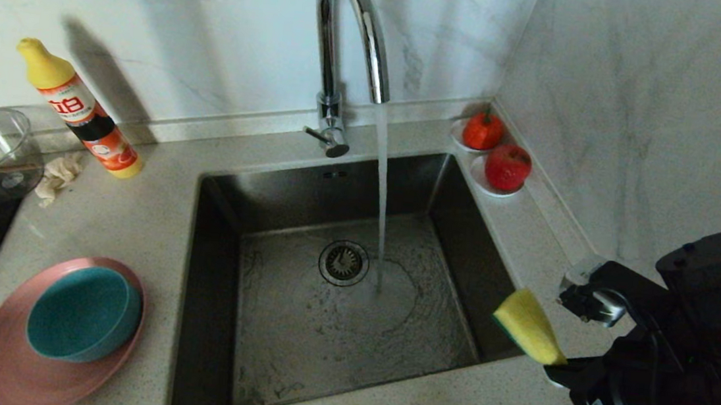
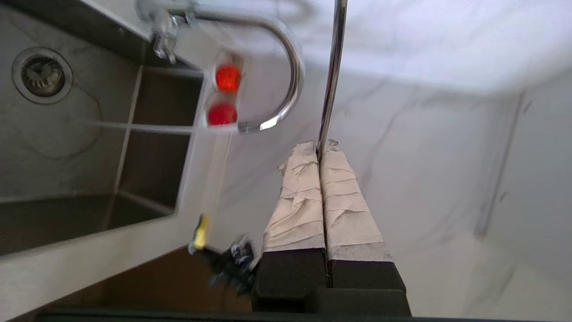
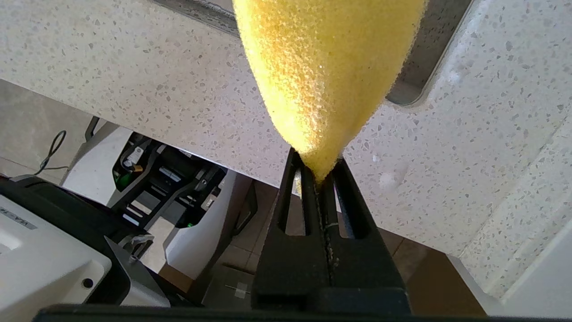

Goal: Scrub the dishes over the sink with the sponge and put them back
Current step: Rinse the spoon

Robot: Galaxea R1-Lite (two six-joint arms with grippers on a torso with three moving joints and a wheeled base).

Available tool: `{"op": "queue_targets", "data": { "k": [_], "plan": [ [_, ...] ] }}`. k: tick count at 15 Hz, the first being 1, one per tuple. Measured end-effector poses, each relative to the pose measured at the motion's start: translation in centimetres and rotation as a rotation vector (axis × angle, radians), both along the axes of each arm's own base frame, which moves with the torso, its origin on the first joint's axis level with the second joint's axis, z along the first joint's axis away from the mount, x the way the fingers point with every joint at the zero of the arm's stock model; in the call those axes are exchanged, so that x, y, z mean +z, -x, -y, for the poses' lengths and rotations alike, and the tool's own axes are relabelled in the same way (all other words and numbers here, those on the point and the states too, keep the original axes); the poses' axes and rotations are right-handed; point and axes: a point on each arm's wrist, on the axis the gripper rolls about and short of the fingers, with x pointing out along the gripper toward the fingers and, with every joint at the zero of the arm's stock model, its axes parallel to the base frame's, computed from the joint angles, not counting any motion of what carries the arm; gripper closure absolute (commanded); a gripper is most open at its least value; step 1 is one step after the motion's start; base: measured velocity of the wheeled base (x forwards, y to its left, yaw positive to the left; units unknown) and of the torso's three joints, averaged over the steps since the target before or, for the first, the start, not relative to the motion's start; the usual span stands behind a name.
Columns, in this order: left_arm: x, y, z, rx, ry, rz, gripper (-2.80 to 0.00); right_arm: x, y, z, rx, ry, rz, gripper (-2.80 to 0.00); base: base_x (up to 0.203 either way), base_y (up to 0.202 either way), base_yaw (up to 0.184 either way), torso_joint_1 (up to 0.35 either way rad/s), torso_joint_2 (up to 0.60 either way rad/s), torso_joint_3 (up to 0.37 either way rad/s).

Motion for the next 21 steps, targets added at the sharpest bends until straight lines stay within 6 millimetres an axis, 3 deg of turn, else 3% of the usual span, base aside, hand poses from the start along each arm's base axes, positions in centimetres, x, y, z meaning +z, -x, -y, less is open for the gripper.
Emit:
{"op": "queue_targets", "data": {
  "k": [5, 11, 21],
  "plan": [
    [0.9, 0.5, 1.8, -0.035, -0.158, 0.109, 0.00, 0.1, 0.2, 0.1, 0.001, -0.002, 0.006, 0.00, 0.000, 0.000, 0.000, 0.000, 0.00, 0.000],
    [0.1, -0.6, 2.5, -0.120, -0.103, 0.078, 0.00, 0.1, 0.3, 0.3, 0.002, -0.003, 0.009, 0.00, 0.000, 0.000, 0.000, 0.000, 0.00, 0.000],
    [-4.3, -2.3, 5.2, -0.320, 0.029, -0.027, 0.00, 0.1, 0.4, 0.3, 0.002, -0.003, 0.007, 0.00, 0.000, 0.000, 0.000, 0.000, 0.00, 0.000]
  ]
}}
